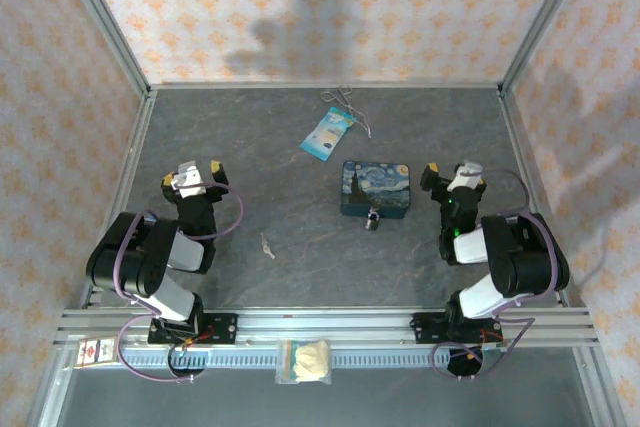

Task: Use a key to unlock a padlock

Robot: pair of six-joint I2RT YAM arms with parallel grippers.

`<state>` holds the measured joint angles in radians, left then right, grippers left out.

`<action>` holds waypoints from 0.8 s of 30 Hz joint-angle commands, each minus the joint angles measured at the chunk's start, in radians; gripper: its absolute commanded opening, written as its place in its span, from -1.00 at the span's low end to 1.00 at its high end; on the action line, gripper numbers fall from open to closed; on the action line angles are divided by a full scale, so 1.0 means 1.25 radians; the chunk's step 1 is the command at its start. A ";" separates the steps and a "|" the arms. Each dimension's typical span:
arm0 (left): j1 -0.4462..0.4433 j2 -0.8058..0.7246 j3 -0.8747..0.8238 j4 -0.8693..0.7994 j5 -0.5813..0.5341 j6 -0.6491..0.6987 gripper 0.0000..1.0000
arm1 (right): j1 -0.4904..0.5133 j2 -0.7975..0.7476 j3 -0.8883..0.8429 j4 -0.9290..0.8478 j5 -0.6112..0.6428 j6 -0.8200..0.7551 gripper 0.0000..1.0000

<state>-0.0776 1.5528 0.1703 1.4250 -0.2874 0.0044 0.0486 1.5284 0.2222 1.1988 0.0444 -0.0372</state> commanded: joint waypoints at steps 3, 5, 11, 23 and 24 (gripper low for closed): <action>0.010 -0.005 0.011 -0.010 0.010 -0.011 0.99 | -0.003 -0.007 0.005 0.032 -0.004 0.002 0.99; 0.009 -0.006 0.011 -0.011 0.010 -0.012 0.99 | -0.003 -0.007 0.006 0.032 -0.003 0.002 0.99; 0.011 -0.006 0.011 -0.011 0.010 -0.012 0.99 | -0.003 -0.007 0.005 0.031 -0.004 0.001 0.99; 0.012 -0.006 0.012 -0.014 0.010 -0.016 0.99 | -0.003 -0.007 0.007 0.028 -0.004 0.001 0.99; 0.012 -0.006 0.012 -0.013 0.009 -0.016 0.99 | -0.003 -0.007 0.007 0.028 -0.004 0.002 1.00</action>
<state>-0.0757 1.5528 0.1707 1.4170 -0.2874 -0.0021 0.0486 1.5284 0.2222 1.1984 0.0444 -0.0372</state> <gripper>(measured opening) 0.993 0.997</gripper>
